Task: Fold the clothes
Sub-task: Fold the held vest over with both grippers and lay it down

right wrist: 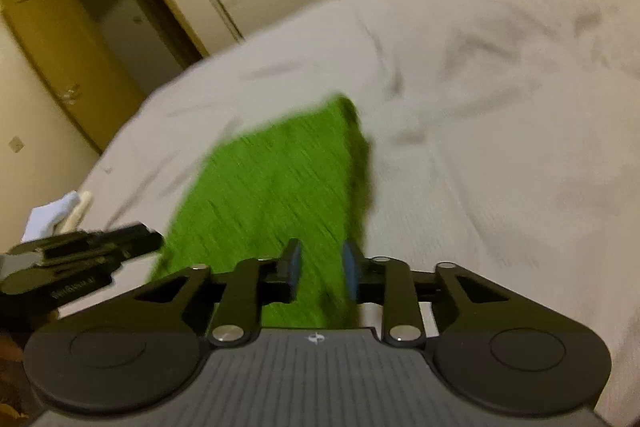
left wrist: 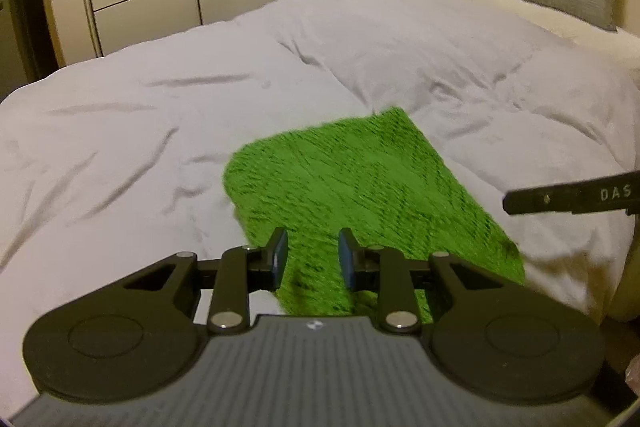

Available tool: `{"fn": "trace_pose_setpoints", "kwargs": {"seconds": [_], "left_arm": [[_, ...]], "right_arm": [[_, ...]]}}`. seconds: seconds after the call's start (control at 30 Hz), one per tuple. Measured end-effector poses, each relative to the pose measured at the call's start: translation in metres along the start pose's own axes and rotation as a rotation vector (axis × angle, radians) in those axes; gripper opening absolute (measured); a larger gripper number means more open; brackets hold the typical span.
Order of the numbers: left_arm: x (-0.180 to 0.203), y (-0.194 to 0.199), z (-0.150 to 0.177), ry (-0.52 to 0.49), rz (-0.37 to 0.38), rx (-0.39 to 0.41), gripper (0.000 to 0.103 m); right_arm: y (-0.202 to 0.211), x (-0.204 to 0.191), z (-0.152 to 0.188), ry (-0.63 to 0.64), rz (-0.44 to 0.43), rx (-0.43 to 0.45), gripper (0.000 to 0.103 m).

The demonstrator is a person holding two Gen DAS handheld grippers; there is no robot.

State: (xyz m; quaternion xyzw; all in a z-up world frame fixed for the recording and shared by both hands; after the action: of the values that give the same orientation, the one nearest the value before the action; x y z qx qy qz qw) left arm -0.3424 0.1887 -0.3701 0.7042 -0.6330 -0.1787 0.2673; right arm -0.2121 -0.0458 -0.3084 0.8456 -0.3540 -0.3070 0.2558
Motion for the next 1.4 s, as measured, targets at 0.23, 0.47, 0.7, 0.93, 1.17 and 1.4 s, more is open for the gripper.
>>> {"fn": "trace_pose_setpoints", "kwargs": {"seconds": [0.23,0.47,0.7,0.93,1.17,1.4], "left_arm": [[0.005,-0.019,0.016,-0.014,0.074,-0.036,0.018],[0.009,-0.045,0.028,-0.029,0.062,-0.089,0.019],[0.026,-0.01,0.027,-0.094,0.013,-0.058,0.018],[0.05,0.004,0.054,-0.152,-0.004,-0.068,0.018],[0.049,-0.013,0.061,-0.101,-0.048,-0.097,0.019],[0.064,0.017,0.057,-0.029,-0.156,-0.145,0.02]], "right_arm": [[-0.032,-0.036,0.018,0.17,0.009,0.007,0.032],[-0.047,-0.007,0.035,0.17,0.036,-0.047,0.03],[-0.021,-0.011,0.034,0.167,0.034,-0.032,0.037],[0.014,-0.025,0.06,0.239,-0.019,-0.005,0.04],[-0.016,-0.014,0.085,0.295,0.057,-0.105,0.047],[0.013,-0.02,0.08,0.257,0.088,-0.121,0.056]]}}
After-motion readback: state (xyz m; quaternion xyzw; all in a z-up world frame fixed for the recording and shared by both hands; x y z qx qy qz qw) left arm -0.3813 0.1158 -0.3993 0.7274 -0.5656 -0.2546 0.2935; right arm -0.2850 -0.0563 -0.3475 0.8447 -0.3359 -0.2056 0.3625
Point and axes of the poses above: each gripper's, at about its wrist camera, not at the fingertips, and y roughly against the way its jaws point, x to its right, z to its underside, the point moved 5 cm from there along -y, roughly the way its jaws point, and after that the axes turned 10 degrees about z, right-handed, at the moved point
